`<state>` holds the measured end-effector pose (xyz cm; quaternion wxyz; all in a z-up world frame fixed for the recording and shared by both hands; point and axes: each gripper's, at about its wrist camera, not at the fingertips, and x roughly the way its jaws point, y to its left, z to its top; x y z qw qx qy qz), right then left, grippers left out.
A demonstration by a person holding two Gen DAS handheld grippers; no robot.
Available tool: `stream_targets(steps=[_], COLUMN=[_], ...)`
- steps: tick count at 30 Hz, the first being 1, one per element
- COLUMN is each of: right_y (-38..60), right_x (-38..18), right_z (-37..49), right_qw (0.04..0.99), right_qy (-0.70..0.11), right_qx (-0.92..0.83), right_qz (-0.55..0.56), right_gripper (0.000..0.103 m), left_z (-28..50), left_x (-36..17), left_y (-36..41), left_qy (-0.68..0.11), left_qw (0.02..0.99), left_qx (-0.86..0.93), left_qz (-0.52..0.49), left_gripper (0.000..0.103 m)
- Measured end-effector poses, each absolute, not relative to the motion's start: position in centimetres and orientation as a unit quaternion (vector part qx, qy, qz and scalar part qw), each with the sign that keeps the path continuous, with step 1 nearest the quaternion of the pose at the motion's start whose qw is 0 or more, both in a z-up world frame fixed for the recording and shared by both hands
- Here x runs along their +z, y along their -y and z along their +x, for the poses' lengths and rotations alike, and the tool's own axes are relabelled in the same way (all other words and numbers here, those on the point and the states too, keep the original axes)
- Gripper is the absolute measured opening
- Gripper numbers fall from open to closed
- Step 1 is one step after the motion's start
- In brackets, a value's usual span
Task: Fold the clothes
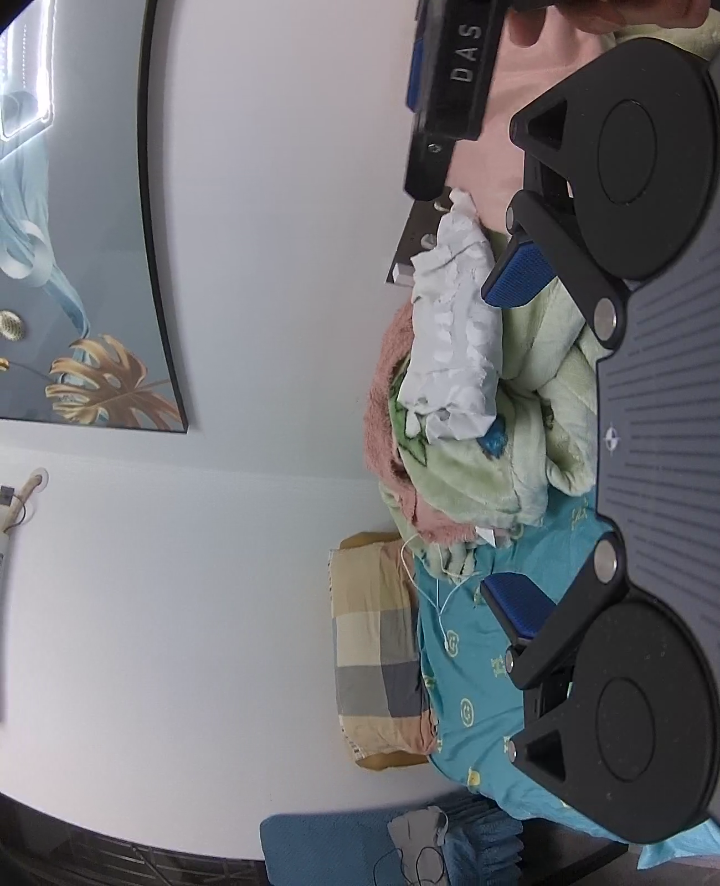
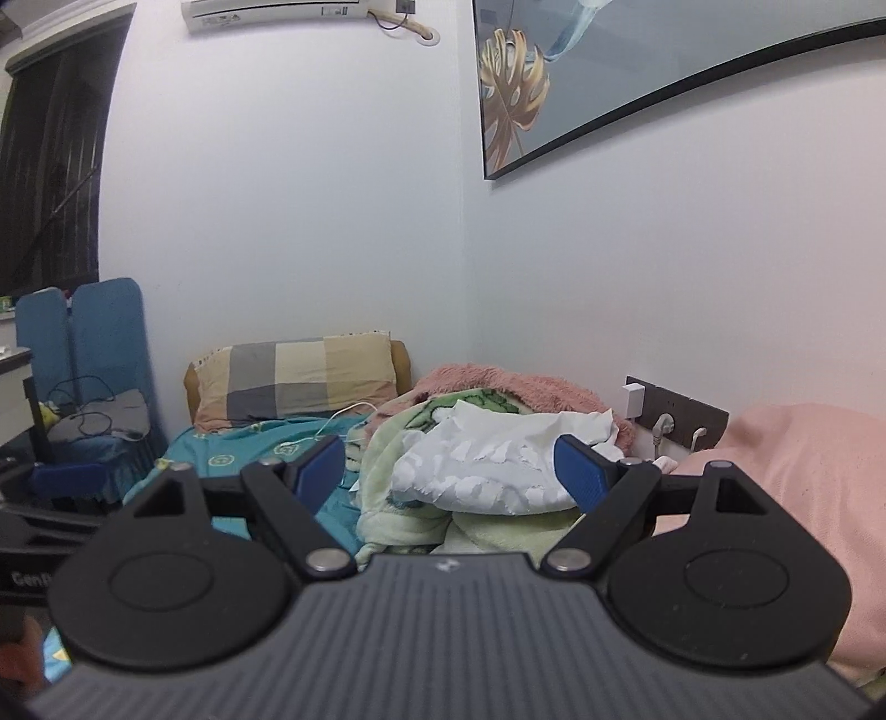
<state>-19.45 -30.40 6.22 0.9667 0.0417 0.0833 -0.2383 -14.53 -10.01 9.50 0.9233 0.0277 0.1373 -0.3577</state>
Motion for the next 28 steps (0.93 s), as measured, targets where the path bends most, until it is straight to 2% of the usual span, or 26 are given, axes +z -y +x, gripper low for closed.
stream_targets(steps=[28], right_y=[29.4], right_x=[5.0], right_z=[-19.6], right_qw=[0.962], right_qy=[-0.098], right_qx=[-0.248], right_qz=[0.051], right_gripper=[0.084], left_z=[-15.2], left_x=[10.1], left_y=[8.9], left_qy=[-0.126], left_qw=[0.924], left_qx=[-0.361], left_qz=[0.023], left_gripper=[0.103])
